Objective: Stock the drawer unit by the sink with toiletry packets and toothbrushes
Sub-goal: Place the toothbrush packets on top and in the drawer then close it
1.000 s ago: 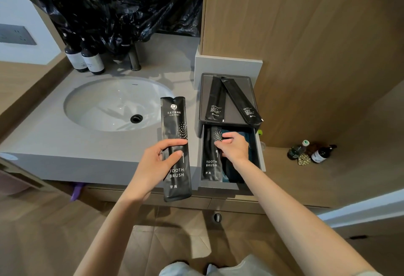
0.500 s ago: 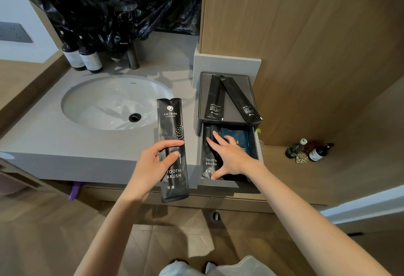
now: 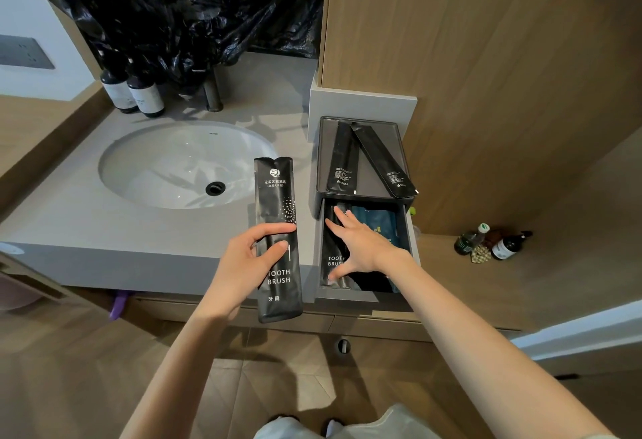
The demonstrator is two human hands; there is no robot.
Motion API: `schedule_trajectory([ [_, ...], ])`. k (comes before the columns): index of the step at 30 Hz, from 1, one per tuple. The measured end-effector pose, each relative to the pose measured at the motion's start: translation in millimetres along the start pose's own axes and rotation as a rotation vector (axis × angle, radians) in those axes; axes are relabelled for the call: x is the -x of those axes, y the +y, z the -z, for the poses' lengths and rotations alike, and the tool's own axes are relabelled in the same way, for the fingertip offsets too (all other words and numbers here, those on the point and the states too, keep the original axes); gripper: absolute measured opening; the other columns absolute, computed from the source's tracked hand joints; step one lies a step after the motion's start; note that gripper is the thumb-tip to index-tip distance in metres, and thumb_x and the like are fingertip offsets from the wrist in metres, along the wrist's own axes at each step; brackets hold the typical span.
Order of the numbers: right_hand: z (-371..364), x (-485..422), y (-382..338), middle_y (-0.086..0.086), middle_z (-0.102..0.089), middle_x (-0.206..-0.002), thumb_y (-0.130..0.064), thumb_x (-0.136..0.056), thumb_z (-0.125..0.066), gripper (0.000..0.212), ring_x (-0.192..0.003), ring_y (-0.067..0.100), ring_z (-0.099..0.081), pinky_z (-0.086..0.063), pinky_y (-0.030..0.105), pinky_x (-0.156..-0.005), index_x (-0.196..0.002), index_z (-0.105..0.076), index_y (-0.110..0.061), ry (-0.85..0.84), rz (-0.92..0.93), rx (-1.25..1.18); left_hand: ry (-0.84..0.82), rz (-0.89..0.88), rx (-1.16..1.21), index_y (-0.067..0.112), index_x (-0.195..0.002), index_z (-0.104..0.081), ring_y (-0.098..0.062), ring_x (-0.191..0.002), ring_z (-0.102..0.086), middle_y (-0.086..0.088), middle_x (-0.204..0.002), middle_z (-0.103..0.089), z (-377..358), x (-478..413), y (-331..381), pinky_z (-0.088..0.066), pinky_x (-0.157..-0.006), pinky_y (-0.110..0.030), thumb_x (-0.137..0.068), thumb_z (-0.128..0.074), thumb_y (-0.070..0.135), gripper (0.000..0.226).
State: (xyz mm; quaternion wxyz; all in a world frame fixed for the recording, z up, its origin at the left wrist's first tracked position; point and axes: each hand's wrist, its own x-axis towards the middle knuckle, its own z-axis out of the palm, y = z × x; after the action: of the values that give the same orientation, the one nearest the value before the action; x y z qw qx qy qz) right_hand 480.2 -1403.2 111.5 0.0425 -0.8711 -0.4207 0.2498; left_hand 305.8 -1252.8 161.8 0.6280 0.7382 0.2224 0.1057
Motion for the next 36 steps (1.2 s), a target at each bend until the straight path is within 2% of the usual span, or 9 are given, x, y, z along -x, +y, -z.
schedule_trajectory([
  [6,19.5,28.8,2.9,-0.001,-0.045,-0.149,-0.027,-0.091,-0.063,0.040,-0.131,0.019,-0.047,-0.037,0.038,-0.111,-0.131,-0.058,-0.024,0.324,-0.016,-0.462,-0.025,0.015,0.064,0.038,-0.091,-0.069,-0.012,-0.119,-0.056,0.016,-0.109,-0.068,-11.8,-3.1,8.3,-0.041,-0.107,-0.046,-0.086,-0.065,0.008,0.030],
  [12,41.9,75.7,-16.3,-0.008,-0.073,-0.102,-0.031,-0.097,-0.053,0.020,-0.086,0.009,-0.067,-0.054,0.027,-0.084,-0.110,-0.068,-0.027,0.404,-0.076,-1.059,-0.125,0.088,0.139,0.039,-0.079,-0.049,-0.030,-0.083,-0.055,-0.038,-0.105,-0.060,-36.6,-6.2,9.3,-0.045,-0.091,-0.051,-0.063,-0.074,0.042,0.030],
  [18,33.9,88.4,-12.0,0.002,-0.075,-0.097,-0.025,-0.089,-0.066,0.023,-0.078,0.009,-0.067,-0.056,0.025,-0.080,-0.107,-0.073,-0.013,0.445,-0.169,-1.222,-0.234,0.115,0.120,0.031,-0.085,-0.039,-0.040,-0.100,-0.063,-0.031,-0.111,-0.063,-71.0,-2.9,17.8,-0.046,-0.097,-0.057,-0.077,-0.072,0.026,0.035],
  [21,28.0,92.4,-4.8,0.008,-0.075,-0.090,-0.021,-0.088,-0.068,0.021,-0.072,0.010,-0.064,-0.057,0.023,-0.075,-0.102,-0.074,-0.007,0.483,-0.216,-1.274,-0.273,0.107,0.109,0.030,-0.088,-0.036,-0.019,-0.091,-0.066,-0.025,-0.107,-0.067,-84.5,-6.7,10.8,-0.052,-0.091,-0.043,-0.085,-0.067,0.019,0.033],
  [23,25.6,95.6,-0.2,0.008,-0.073,-0.082,-0.018,-0.088,-0.068,0.019,-0.067,0.010,-0.063,-0.057,0.024,-0.073,-0.099,-0.074,-0.004,0.509,-0.249,-1.295,-0.304,0.103,0.106,0.025,-0.096,-0.034,-0.002,-0.069,-0.065,-0.002,-0.082,-0.073,-89.6,-6.6,13.4,-0.054,-0.071,-0.020,-0.093,-0.057,0.016,0.025],
  [25,24.8,98.4,5.0,0.008,-0.073,-0.081,-0.017,-0.088,-0.067,0.018,-0.066,0.010,-0.064,-0.059,0.025,-0.071,-0.098,-0.073,-0.002,0.530,-0.285,-1.317,-0.299,0.095,0.049,0.020,-0.108,-0.034,0.004,-0.058,-0.061,0.011,-0.065,-0.068,-90.4,-8.3,13.8,-0.049,-0.065,-0.019,-0.096,-0.051,0.020,0.020],
  [27,24.6,100.9,11.6,0.007,-0.073,-0.079,-0.015,-0.089,-0.067,0.018,-0.059,0.008,-0.065,-0.058,0.021,-0.061,-0.099,-0.072,-0.001,0.536,-0.324,-1.342,-0.265,0.054,-0.029,0.020,-0.117,-0.037,-0.007,-0.073,-0.065,0.006,-0.081,-0.071,-87.6,-10.2,11.9,-0.054,-0.075,-0.032,-0.097,-0.049,0.025,0.024],
  [30,24.0,100.9,24.4,0.006,-0.071,-0.075,-0.013,-0.089,-0.067,0.017,-0.051,0.007,-0.064,-0.052,0.018,-0.050,-0.099,-0.072,-0.001,0.511,-0.405,-1.321,-0.145,-0.122,-0.346,0.018,-0.123,-0.046,-0.013,-0.103,-0.062,0.001,-0.114,-0.065,-76.2,-18.9,-1.0,-0.049,-0.087,-0.025,-0.096,-0.050,0.023,0.028],
  [36,17.7,86.7,41.1,0.015,-0.072,-0.098,-0.013,-0.088,-0.067,0.019,-0.062,0.014,-0.064,-0.052,0.019,-0.048,-0.103,-0.072,-0.002,0.347,-0.525,-1.154,-0.159,-0.266,-0.742,0.016,-0.141,-0.040,-0.019,-0.144,-0.027,0.000,-0.151,-0.037,-66.3,-45.1,-28.8,-0.023,-0.115,-0.030,-0.096,-0.051,0.021,0.047],
])
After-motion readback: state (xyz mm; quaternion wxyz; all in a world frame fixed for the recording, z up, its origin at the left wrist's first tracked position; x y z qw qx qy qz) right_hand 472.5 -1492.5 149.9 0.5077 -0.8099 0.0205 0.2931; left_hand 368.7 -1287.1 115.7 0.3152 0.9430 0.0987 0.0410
